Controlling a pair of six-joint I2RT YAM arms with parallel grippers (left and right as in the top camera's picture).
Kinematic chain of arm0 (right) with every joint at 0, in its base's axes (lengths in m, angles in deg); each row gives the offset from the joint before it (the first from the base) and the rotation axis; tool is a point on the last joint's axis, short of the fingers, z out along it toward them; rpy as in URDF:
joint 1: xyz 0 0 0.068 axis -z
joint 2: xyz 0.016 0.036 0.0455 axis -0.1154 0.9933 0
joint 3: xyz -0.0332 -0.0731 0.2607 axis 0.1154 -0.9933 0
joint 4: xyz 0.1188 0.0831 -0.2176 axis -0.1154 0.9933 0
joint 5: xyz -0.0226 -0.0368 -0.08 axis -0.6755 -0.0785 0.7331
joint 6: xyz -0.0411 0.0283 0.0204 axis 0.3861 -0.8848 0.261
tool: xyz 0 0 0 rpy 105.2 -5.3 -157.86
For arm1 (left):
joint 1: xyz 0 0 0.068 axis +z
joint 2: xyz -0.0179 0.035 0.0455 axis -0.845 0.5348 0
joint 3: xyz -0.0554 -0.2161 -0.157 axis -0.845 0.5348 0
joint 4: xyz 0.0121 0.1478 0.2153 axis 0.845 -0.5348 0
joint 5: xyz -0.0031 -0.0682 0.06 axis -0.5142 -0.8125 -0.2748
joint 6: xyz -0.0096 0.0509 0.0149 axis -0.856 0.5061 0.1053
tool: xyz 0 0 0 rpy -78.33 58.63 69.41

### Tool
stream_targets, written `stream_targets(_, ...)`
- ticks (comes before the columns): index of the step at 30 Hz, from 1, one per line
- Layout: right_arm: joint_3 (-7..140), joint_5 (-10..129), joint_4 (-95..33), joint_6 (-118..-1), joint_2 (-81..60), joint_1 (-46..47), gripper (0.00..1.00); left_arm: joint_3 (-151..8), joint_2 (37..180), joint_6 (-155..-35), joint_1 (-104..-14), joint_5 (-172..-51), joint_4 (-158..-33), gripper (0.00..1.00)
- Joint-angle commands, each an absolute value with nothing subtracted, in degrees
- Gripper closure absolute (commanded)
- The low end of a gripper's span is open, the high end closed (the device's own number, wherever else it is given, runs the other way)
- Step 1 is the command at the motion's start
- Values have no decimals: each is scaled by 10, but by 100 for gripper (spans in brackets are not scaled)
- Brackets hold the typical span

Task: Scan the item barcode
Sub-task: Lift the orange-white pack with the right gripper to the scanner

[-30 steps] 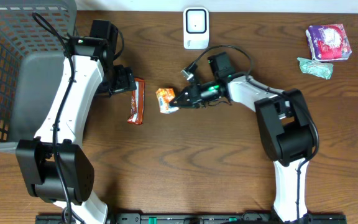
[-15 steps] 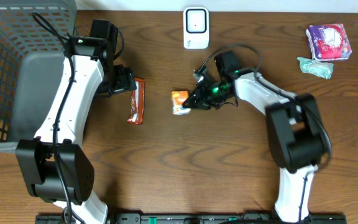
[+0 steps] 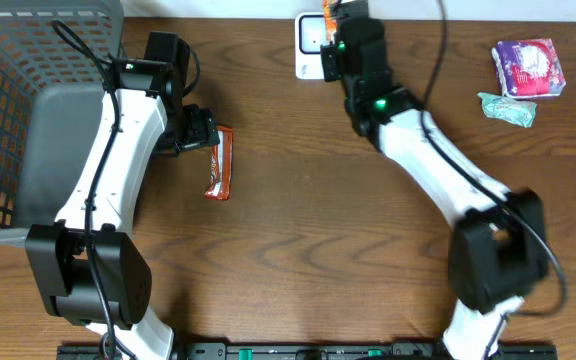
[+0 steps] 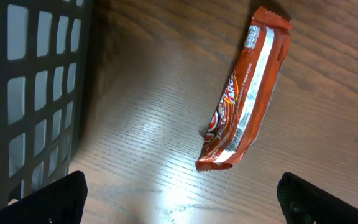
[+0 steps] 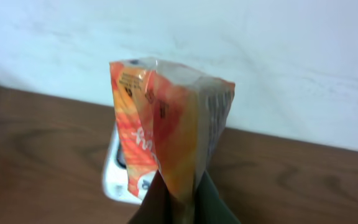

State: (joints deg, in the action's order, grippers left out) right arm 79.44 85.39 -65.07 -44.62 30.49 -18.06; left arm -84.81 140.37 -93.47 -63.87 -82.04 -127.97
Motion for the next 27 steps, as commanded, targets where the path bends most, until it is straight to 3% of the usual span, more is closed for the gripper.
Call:
stream_targets(1, 787, 900, -699, -426, 374, -182, 99, -844, 1411, -944, -638, -815, -1281, 2)
stream_targets(7, 787, 869, -811, -430, 430, -182, 99, -844, 1411, -944, -638, -815, -1281, 2)
stream_targets(14, 794, 843, -800, -431, 443, -166, 99, -844, 1411, -944, -638, -815, -1281, 2)
stream_targets(19, 894, 711, -639, -462, 443, -129, 99, -844, 1411, -944, -638, -815, -1281, 2)
stream_targets(27, 1070, 709, -459, -481, 460, -122, 99, -844, 1411, -944, -638, -815, -1281, 2)
